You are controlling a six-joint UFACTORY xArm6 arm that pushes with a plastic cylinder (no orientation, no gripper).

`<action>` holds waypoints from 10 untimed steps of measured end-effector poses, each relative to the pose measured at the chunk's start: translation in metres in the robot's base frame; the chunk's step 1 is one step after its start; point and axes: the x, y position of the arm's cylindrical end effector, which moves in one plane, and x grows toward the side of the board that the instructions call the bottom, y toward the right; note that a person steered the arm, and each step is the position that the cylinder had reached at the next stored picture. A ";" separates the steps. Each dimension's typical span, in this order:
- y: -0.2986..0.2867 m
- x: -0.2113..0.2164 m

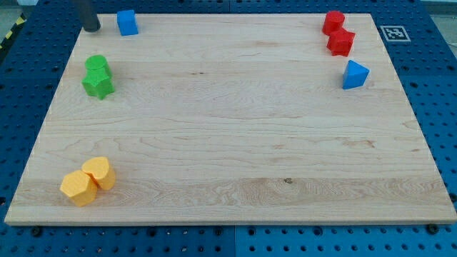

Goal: Push the blue cube into the red star

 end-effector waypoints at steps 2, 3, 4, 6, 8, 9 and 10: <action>0.028 -0.010; 0.064 -0.011; 0.087 -0.011; 0.099 0.016; 0.139 0.016; 0.156 0.016; 0.182 0.016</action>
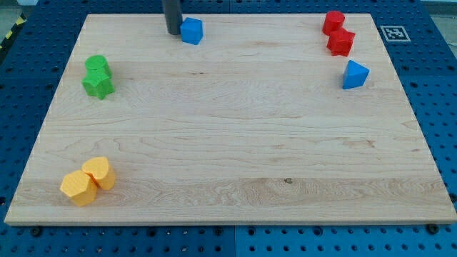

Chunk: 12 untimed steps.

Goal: Push the blue cube into the red star

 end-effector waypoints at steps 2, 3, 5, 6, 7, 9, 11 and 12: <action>0.062 0.000; 0.095 0.006; 0.116 0.064; 0.118 0.077; 0.118 0.094; 0.119 0.099; 0.183 0.099; 0.196 0.099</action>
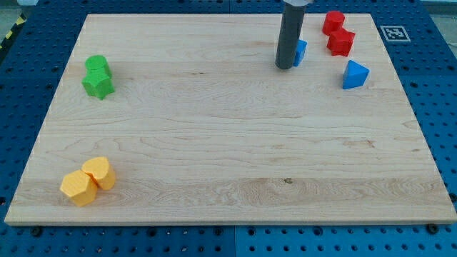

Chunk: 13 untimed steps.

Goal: Push the blue cube into the red star

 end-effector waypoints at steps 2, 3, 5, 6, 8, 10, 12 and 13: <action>-0.012 -0.027; -0.014 -0.028; -0.038 -0.037; -0.045 -0.043; -0.045 -0.067; -0.015 -0.047; 0.056 -0.046; 0.062 -0.044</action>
